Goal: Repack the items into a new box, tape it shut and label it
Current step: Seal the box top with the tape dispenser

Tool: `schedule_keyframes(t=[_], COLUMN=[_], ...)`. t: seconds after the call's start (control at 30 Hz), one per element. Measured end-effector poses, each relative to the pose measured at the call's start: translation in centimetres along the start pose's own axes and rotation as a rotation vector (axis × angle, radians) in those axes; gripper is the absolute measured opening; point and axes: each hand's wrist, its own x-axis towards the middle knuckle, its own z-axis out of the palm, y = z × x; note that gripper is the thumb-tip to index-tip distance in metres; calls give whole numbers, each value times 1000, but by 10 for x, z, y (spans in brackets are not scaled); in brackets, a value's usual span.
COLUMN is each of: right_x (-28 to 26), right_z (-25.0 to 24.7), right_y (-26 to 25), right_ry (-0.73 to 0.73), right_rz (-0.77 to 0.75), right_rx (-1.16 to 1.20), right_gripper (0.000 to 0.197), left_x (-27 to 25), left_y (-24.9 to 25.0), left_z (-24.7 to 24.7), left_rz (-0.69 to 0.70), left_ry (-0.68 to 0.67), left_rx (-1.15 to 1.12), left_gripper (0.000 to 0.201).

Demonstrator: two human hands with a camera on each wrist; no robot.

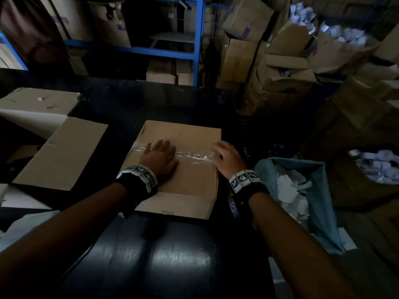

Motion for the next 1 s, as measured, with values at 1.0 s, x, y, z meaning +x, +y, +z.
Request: schedule_keyframes(t=[1.0], right_x=[-10], right_z=[38], right_y=[-26], right_ry=[-34], right_rz=[170], right_rx=[95], right_gripper=[37], left_x=[-7], left_y=[-50], left_z=[12], left_rz=[-333], left_ry=[76], left_rx=[-168], left_gripper=[68])
